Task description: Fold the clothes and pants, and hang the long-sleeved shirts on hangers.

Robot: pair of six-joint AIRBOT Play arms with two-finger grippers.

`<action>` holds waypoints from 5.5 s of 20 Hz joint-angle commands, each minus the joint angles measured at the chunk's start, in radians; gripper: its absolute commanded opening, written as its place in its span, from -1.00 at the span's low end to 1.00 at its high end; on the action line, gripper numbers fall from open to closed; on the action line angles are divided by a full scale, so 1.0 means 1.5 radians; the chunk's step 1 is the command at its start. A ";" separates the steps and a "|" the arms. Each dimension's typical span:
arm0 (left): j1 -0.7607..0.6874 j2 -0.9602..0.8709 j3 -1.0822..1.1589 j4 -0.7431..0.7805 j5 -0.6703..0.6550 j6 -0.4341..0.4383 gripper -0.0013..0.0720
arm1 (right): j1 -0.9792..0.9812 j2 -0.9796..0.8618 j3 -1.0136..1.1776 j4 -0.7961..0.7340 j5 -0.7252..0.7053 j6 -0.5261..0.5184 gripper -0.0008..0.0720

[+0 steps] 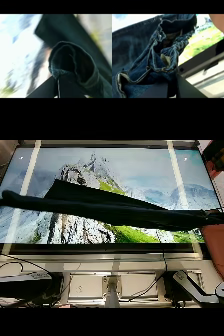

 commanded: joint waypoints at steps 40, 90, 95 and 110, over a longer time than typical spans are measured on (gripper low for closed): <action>-0.154 -0.030 -0.221 0.348 -0.027 -0.013 -0.91 | 0.074 0.098 -0.304 -0.091 -0.121 -0.070 -0.84; -0.252 -0.229 -0.081 0.022 0.053 0.404 -0.90 | 0.074 0.099 -0.306 -0.084 -0.262 -0.069 -0.84; -0.260 -0.205 -0.063 -0.119 0.057 0.404 -0.90 | 0.074 0.100 -0.293 -0.022 -0.251 -0.085 -0.83; -0.183 0.075 0.048 -0.206 0.228 0.438 -0.90 | 0.073 0.100 -0.071 -0.006 -0.201 -0.099 -0.84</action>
